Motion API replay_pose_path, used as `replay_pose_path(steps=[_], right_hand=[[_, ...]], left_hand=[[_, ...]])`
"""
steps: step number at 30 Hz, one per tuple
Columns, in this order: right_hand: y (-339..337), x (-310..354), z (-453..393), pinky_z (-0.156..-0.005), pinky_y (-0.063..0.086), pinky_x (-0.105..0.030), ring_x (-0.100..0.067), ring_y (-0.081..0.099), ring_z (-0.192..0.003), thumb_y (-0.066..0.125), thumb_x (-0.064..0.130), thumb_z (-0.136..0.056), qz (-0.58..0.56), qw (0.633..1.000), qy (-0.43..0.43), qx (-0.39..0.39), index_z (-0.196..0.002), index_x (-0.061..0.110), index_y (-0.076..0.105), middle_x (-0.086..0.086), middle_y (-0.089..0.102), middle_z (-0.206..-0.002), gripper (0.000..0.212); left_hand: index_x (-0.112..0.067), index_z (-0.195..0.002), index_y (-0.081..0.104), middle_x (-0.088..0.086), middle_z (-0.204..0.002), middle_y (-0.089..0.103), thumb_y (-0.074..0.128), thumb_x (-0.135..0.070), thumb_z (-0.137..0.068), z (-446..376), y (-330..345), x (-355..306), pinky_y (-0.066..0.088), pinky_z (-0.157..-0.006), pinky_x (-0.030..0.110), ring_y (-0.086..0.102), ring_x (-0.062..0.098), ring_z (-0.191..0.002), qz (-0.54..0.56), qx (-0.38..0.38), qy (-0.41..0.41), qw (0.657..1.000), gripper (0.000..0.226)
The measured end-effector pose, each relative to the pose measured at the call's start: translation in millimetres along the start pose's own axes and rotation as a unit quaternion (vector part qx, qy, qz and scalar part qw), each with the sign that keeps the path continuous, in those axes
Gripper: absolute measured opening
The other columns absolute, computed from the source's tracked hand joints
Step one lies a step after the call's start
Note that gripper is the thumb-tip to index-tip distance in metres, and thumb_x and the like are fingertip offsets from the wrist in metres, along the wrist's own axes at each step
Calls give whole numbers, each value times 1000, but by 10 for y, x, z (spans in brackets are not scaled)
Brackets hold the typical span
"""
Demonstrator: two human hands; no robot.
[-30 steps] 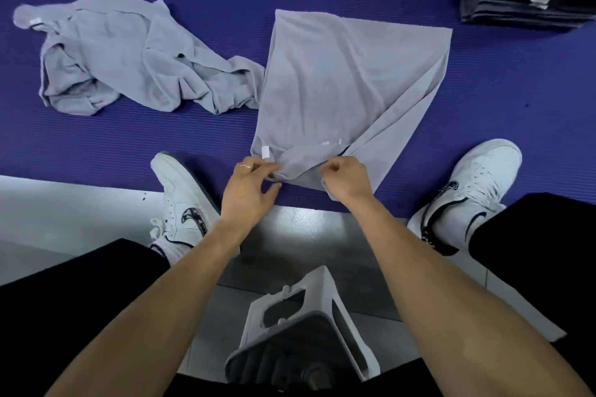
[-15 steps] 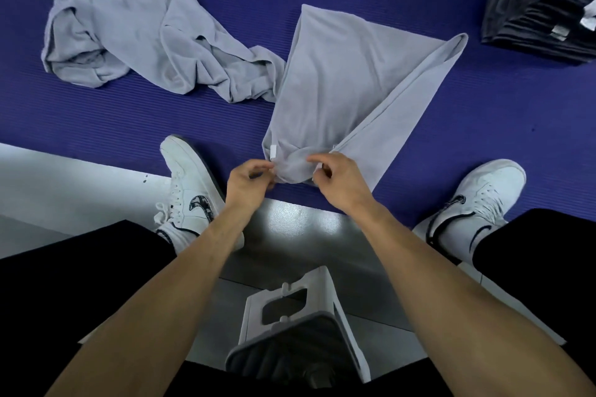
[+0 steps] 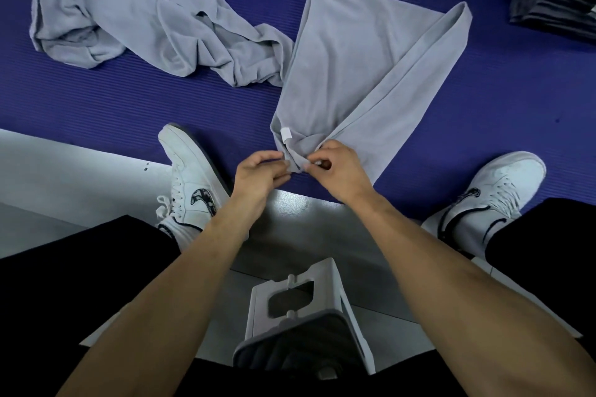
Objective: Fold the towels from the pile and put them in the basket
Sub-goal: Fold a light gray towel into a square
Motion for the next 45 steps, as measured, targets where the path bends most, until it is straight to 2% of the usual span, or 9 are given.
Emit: replay_pose_path(steps=[3, 10, 16, 20, 30, 36, 39, 42, 45], right_hand=[[-26, 41, -53, -72, 44, -16, -8, 56, -78, 74, 22, -86, -16, 999, 9, -48, -92, 14, 78, 2, 58, -87, 11], [-14, 87, -39, -71, 51, -37, -15, 53, -77, 67, 18, -91, 34, 995, -81, -39, -92, 13, 77, 2, 51, -85, 11], [-80, 79, -49, -77, 47, -23, -14, 57, -85, 66, 13, -92, 5, 996, -87, -8, -103, 10, 77, -5, 59, -93, 16], [-121, 78, -45, -70, 41, -10, -7, 55, -79, 72, 14, -88, -32, 999, -43, 4, -99, 11, 78, 2, 58, -91, 13], [-157, 97, -29, -75, 39, -7, -1, 53, -79, 70, 12, -90, -40, 997, -46, 46, -99, 11, 78, 7, 54, -89, 13], [-86, 100, 19, -72, 48, -24, -12, 59, -77, 76, 21, -85, -34, 999, -27, -2, -90, 17, 80, 2, 59, -86, 8], [-56, 108, 37, -71, 47, -22, -9, 58, -76, 78, 20, -83, -45, 999, -16, -23, -89, 16, 79, 5, 59, -84, 7], [-73, 98, 45, -71, 43, -9, -5, 58, -76, 75, 18, -85, -59, 998, 13, -36, -91, 13, 79, 5, 61, -85, 8], [-125, 66, 67, -79, 50, -17, -12, 64, -83, 69, 14, -89, -94, 993, 50, -53, -92, 14, 77, -1, 69, -90, 8]], left_hand=[[-8, -98, 69, 11, -89, 74, 74, -5, -84, 4, -4, -10, 58, -69, 23, 72, 18, -79, -71, 18, 20, 997, 15], [-7, -98, 70, 14, -88, 74, 71, -4, -87, 30, 50, -164, 59, -75, 27, 73, 20, -80, -25, 59, 44, 997, 12], [-8, -104, 70, 14, -89, 75, 68, -5, -90, 71, 53, -161, 59, -77, 28, 73, 20, -83, 4, 89, 35, 995, 15], [-6, -107, 70, 15, -96, 75, 65, -10, -94, 92, 69, -194, 59, -76, 30, 74, 24, -87, 20, 96, 24, 995, 15], [-4, -94, 67, 13, -88, 75, 78, -18, -83, 81, 86, -258, 59, -67, 26, 74, 22, -80, -38, 94, -29, 994, 21], [3, -109, 65, 13, -87, 75, 79, -15, -82, 71, 138, -235, 59, -67, 24, 74, 18, -76, -51, 78, -39, 995, 35], [4, -112, 66, 13, -86, 75, 76, -10, -84, 54, 116, -224, 59, -68, 24, 74, 18, -76, -46, 77, -45, 995, 33], [-5, -105, 61, 13, -82, 72, 71, -4, -87, 23, 75, -170, 59, -64, 25, 72, 17, -68, -60, 57, -26, 996, 21], [-11, -95, 58, 7, -76, 66, 60, -3, -93, -9, 14, -101, 58, -64, 24, 69, 14, -63, -191, 52, 67, 978, 9]])
Point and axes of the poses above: each hand's wrist, its own z-axis away from the middle knuckle, its own y-axis out of the palm, x = y × z, the point moved 1 cm from there along -z, towards the middle knuckle
